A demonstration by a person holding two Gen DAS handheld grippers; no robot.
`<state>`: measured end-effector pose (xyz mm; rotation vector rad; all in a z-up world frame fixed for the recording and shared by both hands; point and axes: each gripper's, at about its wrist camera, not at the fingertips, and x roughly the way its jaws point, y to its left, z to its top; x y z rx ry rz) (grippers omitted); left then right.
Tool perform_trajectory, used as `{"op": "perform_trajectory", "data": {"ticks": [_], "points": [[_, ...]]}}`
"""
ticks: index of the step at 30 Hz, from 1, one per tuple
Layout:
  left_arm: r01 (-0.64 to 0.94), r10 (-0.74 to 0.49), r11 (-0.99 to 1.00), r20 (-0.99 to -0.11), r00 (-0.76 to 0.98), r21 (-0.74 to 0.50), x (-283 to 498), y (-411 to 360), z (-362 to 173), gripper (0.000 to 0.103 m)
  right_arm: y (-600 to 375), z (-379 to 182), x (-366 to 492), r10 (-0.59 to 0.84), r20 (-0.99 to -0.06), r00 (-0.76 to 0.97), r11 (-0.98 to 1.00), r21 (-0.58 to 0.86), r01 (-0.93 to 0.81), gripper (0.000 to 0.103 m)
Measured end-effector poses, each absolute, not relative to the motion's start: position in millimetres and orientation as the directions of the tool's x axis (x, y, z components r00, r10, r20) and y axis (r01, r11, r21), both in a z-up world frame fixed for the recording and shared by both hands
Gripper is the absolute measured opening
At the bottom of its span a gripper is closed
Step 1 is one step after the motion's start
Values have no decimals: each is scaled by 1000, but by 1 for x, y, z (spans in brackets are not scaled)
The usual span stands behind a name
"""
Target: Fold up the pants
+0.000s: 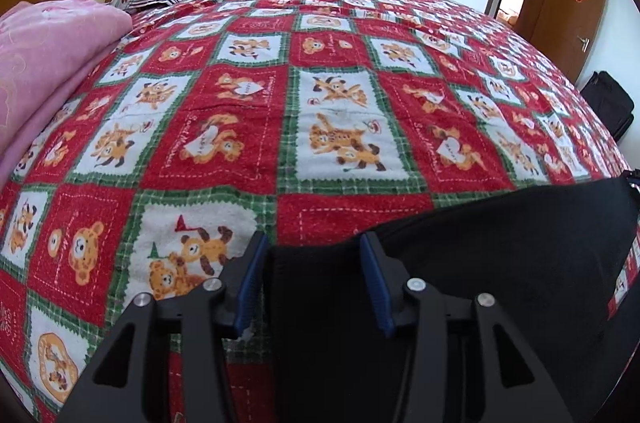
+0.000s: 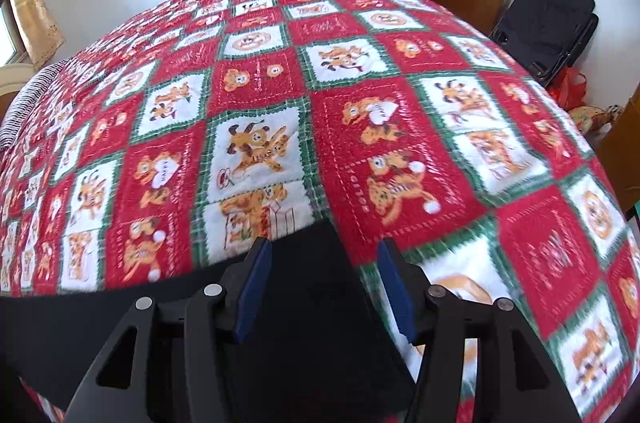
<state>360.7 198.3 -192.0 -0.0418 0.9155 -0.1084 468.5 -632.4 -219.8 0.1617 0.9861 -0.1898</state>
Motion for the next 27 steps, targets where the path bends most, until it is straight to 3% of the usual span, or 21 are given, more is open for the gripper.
{"op": "perform_trajectory", "data": {"ticks": [4,5,6,8,9,16,27], "points": [[99,-128,991,-788,603,-85,361,197,-192,40,-632,-230,477,-91,-839,536,975,34,218,56],[107,-131,991,-787,603,-83,361,195,-192,36,-632,-230,477,-88,-838,538,975,38,220,50],[117,-139,989,-785,604,-85,361,194,-191,33,-632,-230,476,-84,-838,540,974,45,221,28],[147,-175,983,-776,606,-108,360,193,-189,16,-633,-227,474,-38,-834,550,974,91,206,12],[153,-185,982,-769,612,-115,359,193,-187,15,-633,-225,472,-29,-833,553,974,102,205,6],[172,-258,966,-675,691,-193,344,203,-160,13,-623,-195,445,-33,-781,623,978,103,181,5],[219,-294,956,-602,742,-196,322,201,-133,12,-615,-145,383,-36,-666,745,988,87,126,4]]}}
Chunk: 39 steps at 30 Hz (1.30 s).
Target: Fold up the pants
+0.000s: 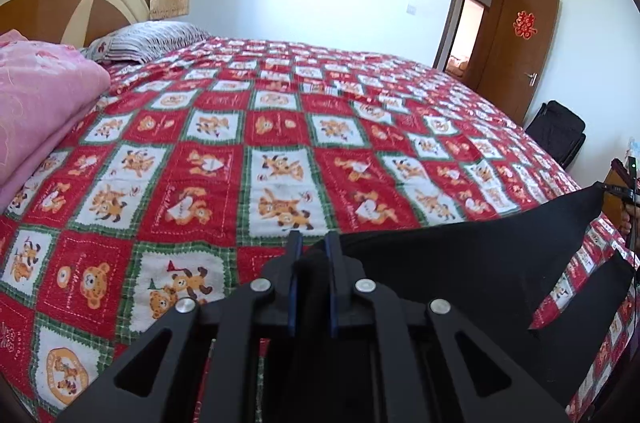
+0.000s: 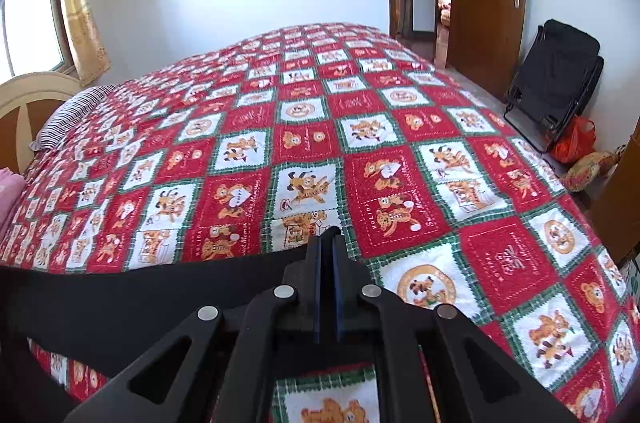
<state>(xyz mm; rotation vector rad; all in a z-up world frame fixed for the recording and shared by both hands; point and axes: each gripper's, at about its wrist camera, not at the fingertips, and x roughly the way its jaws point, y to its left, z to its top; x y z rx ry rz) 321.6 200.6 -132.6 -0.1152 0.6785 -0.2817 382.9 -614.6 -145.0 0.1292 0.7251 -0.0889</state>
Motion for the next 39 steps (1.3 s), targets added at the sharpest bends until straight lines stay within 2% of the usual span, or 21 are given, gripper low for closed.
{"op": "perform_trajectory", "data": {"ticks": [9,19,29,39], "points": [[262,-351,935,-501,791,-241,283,210,-112,12,-623,-120,308,-6,-543,839,989,123,87,4],[321,-428,896,-403,809,-307,220,225,-114,12,-640,-126,224,5,-491,871,976,193,103,4],[358,-470,875,-394,790,-327,174,235,-142,12,-660,-145,168,-13,-507,862,964,222,144,4],[369,-457,888,-450,767,-273,152,232,-176,14,-666,-168,136,-25,-572,820,971,183,157,4]]}}
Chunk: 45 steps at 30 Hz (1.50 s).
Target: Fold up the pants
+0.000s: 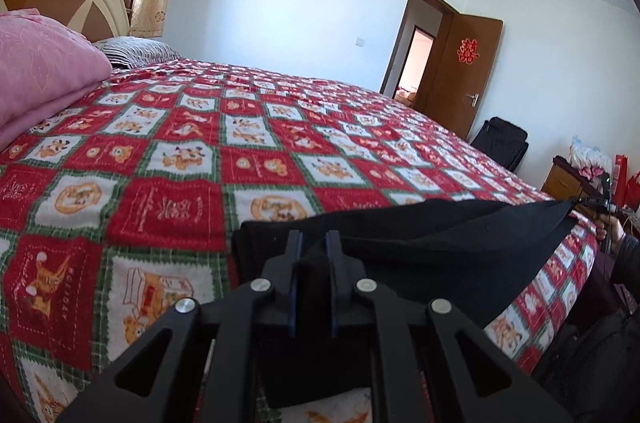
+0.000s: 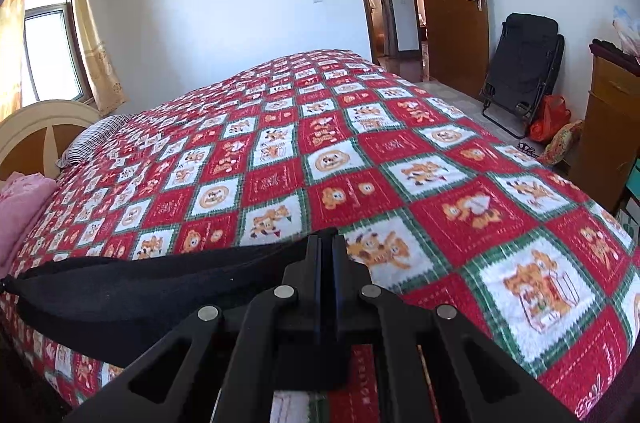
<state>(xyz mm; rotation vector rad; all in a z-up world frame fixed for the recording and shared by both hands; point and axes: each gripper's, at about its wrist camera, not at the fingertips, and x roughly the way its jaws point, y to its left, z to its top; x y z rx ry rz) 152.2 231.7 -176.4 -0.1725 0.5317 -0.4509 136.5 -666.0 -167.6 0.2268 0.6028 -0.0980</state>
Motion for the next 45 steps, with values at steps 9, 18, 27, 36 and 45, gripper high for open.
{"op": "perform_trajectory", "data": {"ticks": [9,18,27,36,45], "points": [[358,-365,926,-516,775,-119,133,232,-186,46,-662,-180,119,-49,-614,787,977,133,165,5],[167,-184,983,-527,829,-81,115,281,-185,74,-687,-174,86,-148,-598,788,945,148,290,13],[145,-205,976,-473,857,-159,100,268,-164,74,-604,-117,77,-83,-506,858,985,92,149,58],[225,-199,974,-537,819,-17,105,203,-174,77,-364,-147,128,229,-617,753,936,-71,-344,58],[202,-181,979,-559,809,-26,104,216,-182,81,-218,-223,135,332,-715,615,767,-176,-617,49]]}}
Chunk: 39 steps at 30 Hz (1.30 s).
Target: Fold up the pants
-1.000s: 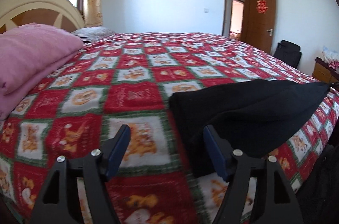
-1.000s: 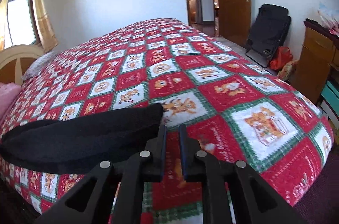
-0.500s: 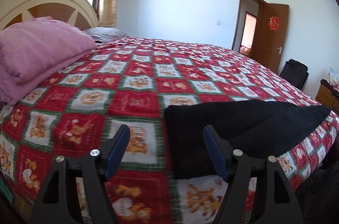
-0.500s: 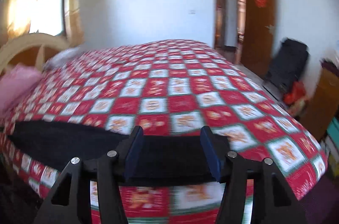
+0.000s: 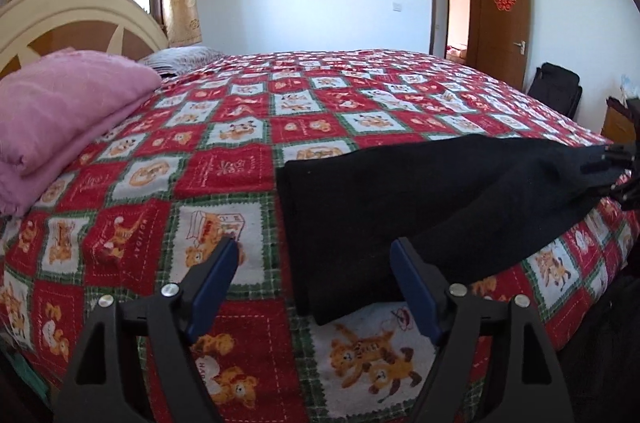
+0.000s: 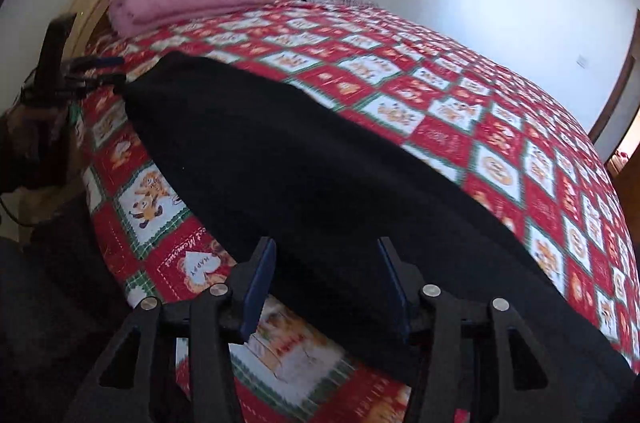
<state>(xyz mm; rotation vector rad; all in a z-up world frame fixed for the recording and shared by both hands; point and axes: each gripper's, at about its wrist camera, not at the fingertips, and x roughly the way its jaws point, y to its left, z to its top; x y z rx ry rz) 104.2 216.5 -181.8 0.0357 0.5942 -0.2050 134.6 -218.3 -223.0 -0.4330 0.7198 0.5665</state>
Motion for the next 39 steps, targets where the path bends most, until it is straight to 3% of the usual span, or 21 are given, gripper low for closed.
{"op": "perform_trajectory", "data": {"ticks": [3,9,22,33,36,39], "points": [[167,-168,984,-578,799,-56,115,221,-192,81,-208,-239,143,276,-735,620,756,-232,-612,42],[114,-174,984,-592,787,-136,130,231,-200,81,-205,-243,137,268,-753,601,718,-260,-646,4],[102,-151,988,-569,808,-117,127,228,-181,81,-216,-238,121,300,-759,578,727,-210,-654,3],[116,-116,993,-561,820,-35,161,199,-168,96,-213,-248,126,295,-778,555,732,-189,-654,4],[118,-132,991,-574,808,-63,174,203,-173,94,-215,-247,126,301,-776,555,736,-181,-653,5],[124,-191,980,-580,792,-154,182,211,-179,80,-220,-249,126,319,-766,558,750,-155,-642,5]]}}
